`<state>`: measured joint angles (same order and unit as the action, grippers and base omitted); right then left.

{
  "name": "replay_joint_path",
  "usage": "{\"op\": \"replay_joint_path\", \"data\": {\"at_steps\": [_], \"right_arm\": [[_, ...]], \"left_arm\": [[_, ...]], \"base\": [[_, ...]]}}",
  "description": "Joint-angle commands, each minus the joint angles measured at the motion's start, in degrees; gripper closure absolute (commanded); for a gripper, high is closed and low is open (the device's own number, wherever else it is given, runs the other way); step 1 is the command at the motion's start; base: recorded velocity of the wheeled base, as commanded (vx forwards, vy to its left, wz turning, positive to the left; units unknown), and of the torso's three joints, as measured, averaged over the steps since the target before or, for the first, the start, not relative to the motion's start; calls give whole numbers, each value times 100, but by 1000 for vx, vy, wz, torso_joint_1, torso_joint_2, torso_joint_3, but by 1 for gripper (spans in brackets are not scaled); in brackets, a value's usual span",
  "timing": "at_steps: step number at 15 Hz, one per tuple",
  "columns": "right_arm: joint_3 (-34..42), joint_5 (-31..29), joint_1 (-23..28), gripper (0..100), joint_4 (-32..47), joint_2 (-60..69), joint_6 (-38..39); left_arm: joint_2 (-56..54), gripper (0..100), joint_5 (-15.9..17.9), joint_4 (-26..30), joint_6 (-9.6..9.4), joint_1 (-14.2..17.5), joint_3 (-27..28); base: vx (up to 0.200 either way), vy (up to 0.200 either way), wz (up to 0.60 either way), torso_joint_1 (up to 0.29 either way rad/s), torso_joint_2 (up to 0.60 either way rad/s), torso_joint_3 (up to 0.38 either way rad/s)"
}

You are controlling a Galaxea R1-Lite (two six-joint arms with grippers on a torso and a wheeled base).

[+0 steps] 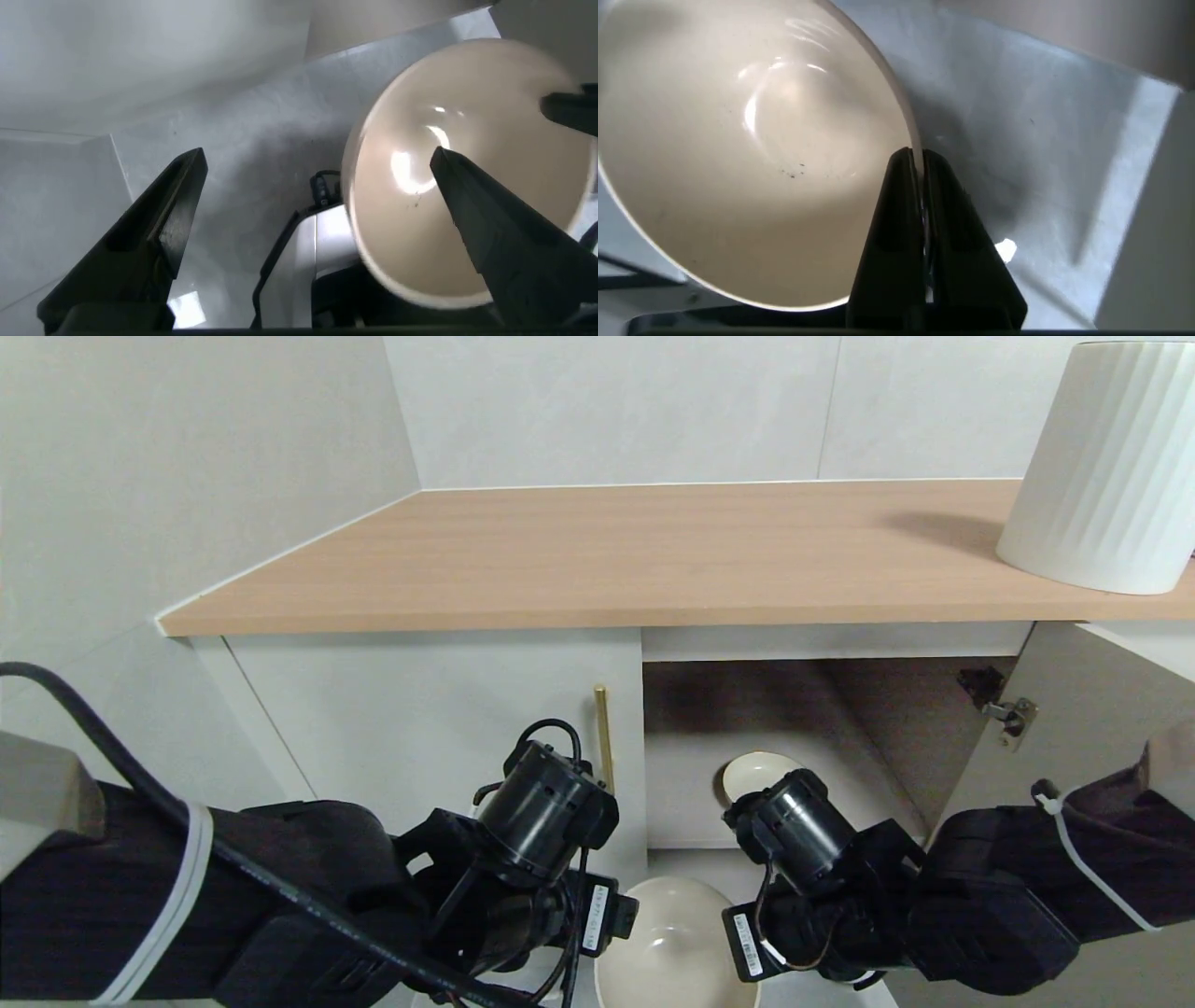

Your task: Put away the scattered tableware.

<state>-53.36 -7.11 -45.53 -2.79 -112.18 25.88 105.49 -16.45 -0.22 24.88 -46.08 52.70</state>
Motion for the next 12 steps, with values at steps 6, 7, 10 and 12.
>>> {"op": "replay_joint_path", "data": {"at_steps": [6,7,10,12], "right_arm": [[-131,-502,1372,100,-723,-357,268],[-140,-502,1574,100,-1127,-366,444],[-157,-520,2013,100,-2076,-516,778],[-228,-564,2207,100,-2314,-630,840]], "left_arm": [[-28,0,-43,-22,-1,29,3],[-28,0,-87,-22,-1,29,3],[-28,0,-96,-57,-1,29,3],[-37,0,-105,-57,-1,38,12]], "base": [[0,0,0,0,0,0],[0,0,0,0,0,0],[0,0,0,0,0,0],[0,0,0,0,0,0]]}}
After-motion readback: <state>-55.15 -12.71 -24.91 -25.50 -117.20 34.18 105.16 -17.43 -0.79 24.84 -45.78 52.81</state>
